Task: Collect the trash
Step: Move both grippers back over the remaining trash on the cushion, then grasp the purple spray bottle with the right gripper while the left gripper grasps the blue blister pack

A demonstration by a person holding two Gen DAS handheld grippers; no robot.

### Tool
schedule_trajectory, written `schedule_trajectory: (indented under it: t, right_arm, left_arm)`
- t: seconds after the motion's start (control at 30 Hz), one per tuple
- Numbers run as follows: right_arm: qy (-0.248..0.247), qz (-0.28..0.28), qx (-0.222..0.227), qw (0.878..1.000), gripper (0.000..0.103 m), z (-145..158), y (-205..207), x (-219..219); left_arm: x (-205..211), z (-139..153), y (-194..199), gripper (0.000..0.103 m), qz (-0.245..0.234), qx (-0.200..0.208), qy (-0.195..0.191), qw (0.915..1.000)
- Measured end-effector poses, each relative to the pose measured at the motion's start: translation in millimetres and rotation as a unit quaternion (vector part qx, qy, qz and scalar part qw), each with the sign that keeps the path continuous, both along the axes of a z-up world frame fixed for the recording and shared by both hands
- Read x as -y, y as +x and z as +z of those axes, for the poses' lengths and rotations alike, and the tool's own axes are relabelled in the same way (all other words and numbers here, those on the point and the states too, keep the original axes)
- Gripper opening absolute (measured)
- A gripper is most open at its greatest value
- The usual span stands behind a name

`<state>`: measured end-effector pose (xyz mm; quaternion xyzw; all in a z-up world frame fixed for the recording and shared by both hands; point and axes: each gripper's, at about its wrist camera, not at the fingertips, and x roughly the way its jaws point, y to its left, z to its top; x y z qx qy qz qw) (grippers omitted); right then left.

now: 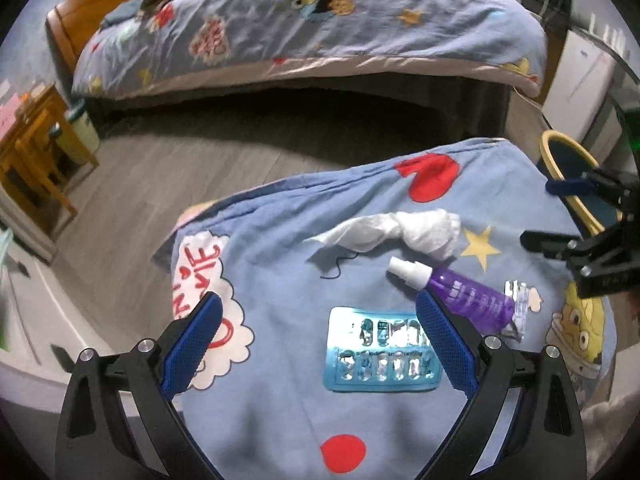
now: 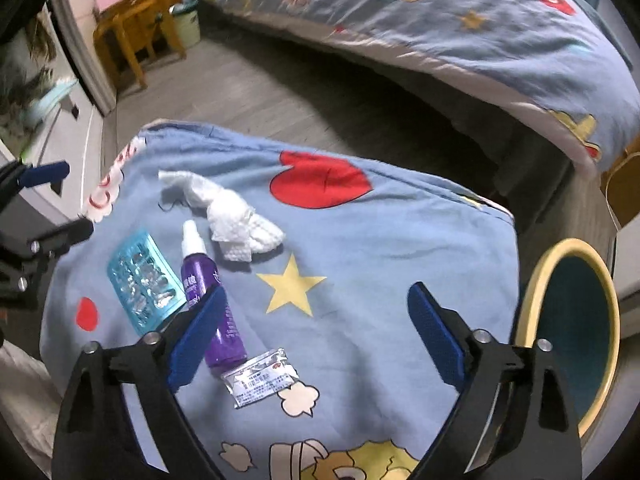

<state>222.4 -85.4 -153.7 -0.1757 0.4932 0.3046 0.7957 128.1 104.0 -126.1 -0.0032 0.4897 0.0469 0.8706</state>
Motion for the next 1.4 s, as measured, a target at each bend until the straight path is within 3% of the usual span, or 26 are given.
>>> schedule_trajectory:
  t: [0.13,0.27,0.43,0.6,0.7,1.03,1.4]
  right_arm:
    - [0.028,0.031,-0.045,0.998,0.065,-11.7,-2.1,-8.3]
    - [0.017,0.085,-0.061,0.994,0.061,-24.8,-14.8,-28.4]
    - [0.004,0.127,-0.074,0.989,0.048,-35.9,-27.6,-52.9]
    - [-0.026,0.134,-0.067,0.988,0.048,-46.1,-30.6,-65.0]
    - [-0.039,0.141,-0.072,0.987,0.033,-50.6,-31.6,-66.6]
    - [-0.03,0.076,-0.094,0.992,0.033,-46.7,-7.1,-33.4]
    - [-0.036,0.072,-0.096,0.992,0.034,-51.1,-6.7,-33.6]
  left_arm:
    - [-4.7,-11.7,1.3,0.096,-0.002,-0.019,-0.015,0.9997]
    - [-11.2,-25.0,1.7,0.096,0.005,-0.044,-0.007,0.999]
    - [-19.5,-30.9,1.5,0.095,0.01,-0.055,-0.02,0.9983]
    - [-14.1,-42.0,0.0,0.095,-0.013,-0.077,-0.026,0.9966]
    - [-6.8,-50.7,-0.2,0.095,-0.03,-0.095,-0.024,0.9947]
    - [27.6,-66.9,-1.4,0.095,-0.084,-0.112,-0.008,0.9901]
    - [34.7,-82.3,5.1,0.096,-0.064,-0.138,-0.043,0.9874]
